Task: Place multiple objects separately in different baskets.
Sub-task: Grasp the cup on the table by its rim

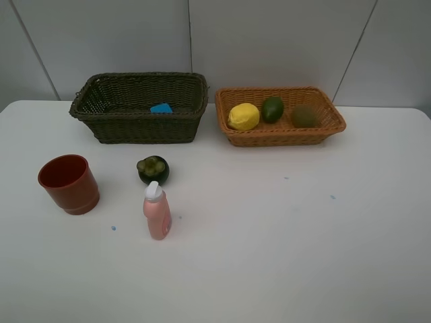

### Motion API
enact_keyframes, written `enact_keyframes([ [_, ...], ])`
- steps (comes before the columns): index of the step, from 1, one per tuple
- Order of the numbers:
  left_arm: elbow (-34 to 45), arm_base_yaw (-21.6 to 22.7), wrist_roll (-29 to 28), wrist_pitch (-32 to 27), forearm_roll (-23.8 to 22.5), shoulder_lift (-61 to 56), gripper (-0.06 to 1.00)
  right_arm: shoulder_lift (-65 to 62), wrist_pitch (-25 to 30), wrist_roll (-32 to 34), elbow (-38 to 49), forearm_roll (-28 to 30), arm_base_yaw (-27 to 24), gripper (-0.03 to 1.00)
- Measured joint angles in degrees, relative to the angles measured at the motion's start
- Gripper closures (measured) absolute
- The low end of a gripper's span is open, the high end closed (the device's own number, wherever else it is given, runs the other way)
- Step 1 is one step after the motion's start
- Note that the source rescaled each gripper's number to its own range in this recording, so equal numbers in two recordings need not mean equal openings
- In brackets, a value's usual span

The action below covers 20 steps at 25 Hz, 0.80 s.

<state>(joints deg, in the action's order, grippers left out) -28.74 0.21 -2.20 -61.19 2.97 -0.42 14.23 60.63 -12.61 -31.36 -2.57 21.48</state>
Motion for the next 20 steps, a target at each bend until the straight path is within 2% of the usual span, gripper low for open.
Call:
enact_keyframes([
  [12, 0.00, 0.00, 0.00, 0.00, 0.00, 0.00, -0.03, -8.20, 1.05, 0.00, 1.04, 0.32, 0.00, -0.03],
  [20, 0.00, 0.00, 0.00, 0.00, 0.00, 0.00, -0.03, -8.72, 1.05, 0.12, 1.04, 0.54, 0.00, -0.03],
])
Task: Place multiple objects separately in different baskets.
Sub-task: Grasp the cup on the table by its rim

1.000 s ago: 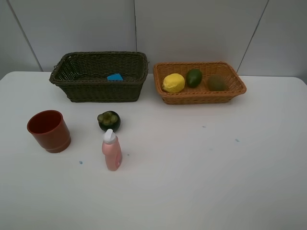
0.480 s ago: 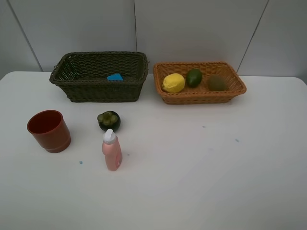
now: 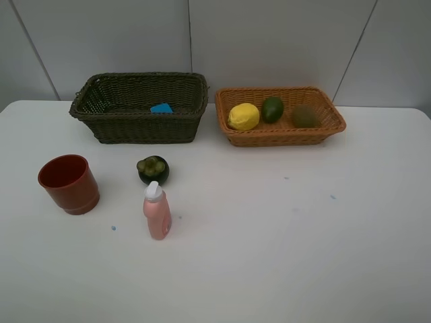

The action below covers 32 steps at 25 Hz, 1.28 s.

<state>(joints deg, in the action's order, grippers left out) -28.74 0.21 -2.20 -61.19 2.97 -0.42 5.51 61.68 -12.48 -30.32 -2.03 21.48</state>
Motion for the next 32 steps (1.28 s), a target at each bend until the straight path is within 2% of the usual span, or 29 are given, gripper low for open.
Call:
enact_keyframes([
  [5, 0.00, 0.00, 0.00, 0.00, 0.00, 0.00, -0.03, 0.00, 0.00, 0.70, 0.00, 0.84, -1.62, -0.03],
  [12, 0.00, 0.00, 0.00, 0.00, 0.00, 0.00, -0.03, -3.53, -0.06, 0.76, 0.06, 0.91, -10.20, -0.03],
  [18, 0.00, 0.00, 0.00, 0.00, 0.00, 0.00, -0.03, -5.65, -0.01, 0.76, 0.06, 0.97, -14.92, -0.03],
  [28, 0.00, 0.00, 0.00, 0.00, 0.00, 0.00, -0.03, -5.65, -0.06, 0.76, 0.06, 0.97, -16.50, -0.03],
  [32, 0.00, 0.00, 0.00, 0.00, 0.00, 0.00, -0.03, -5.65, -0.06, 0.76, 0.06, 0.97, -19.06, -0.03],
])
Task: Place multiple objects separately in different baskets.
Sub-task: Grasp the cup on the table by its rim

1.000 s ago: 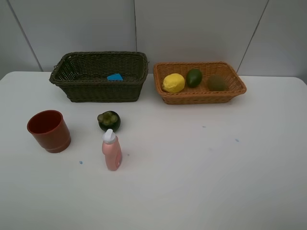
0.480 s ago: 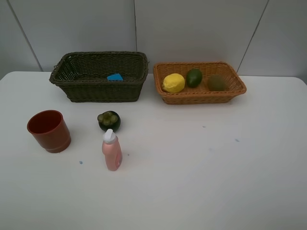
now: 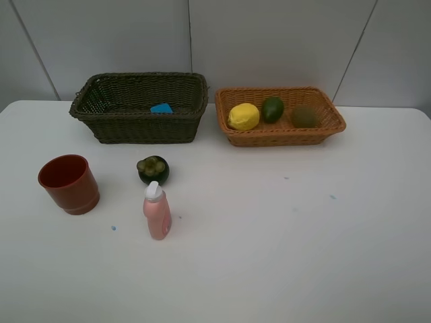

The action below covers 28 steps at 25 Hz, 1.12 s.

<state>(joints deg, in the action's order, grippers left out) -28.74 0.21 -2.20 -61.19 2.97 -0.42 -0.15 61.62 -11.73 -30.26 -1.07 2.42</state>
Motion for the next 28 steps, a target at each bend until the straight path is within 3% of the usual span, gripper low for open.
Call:
enact_keyframes([
  [15, 0.00, 0.00, 0.00, 0.00, 0.00, 0.00, -0.03, 0.00, 0.00, 0.14, 0.00, 0.00, -2.25, -0.03],
  [23, 0.00, 0.00, 0.00, 0.00, 0.00, 0.00, -0.03, 0.00, -0.22, 13.00, 0.10, 6.99, -2.25, -0.03],
  [28, 0.00, 0.00, 0.00, 0.00, 0.00, 0.00, -0.03, 0.00, -0.28, 14.57, 0.10, 7.91, -2.25, -0.03],
])
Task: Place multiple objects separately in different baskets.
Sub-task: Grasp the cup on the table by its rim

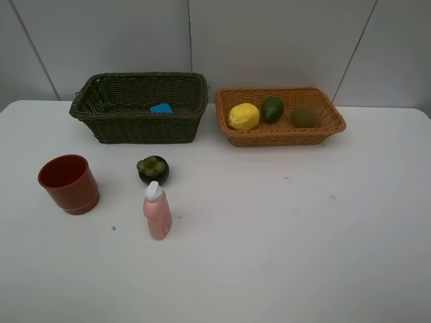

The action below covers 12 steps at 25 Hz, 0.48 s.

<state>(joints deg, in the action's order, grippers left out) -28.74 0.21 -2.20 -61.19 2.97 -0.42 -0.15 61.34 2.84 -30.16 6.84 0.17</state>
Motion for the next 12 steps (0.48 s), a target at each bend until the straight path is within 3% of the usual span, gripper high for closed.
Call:
enact_keyframes([
  [12, 0.00, 0.00, 0.00, 0.00, 0.00, 0.00, -0.03, 0.00, 0.00, 0.23, 0.00, 0.00, 0.00, -0.03],
])
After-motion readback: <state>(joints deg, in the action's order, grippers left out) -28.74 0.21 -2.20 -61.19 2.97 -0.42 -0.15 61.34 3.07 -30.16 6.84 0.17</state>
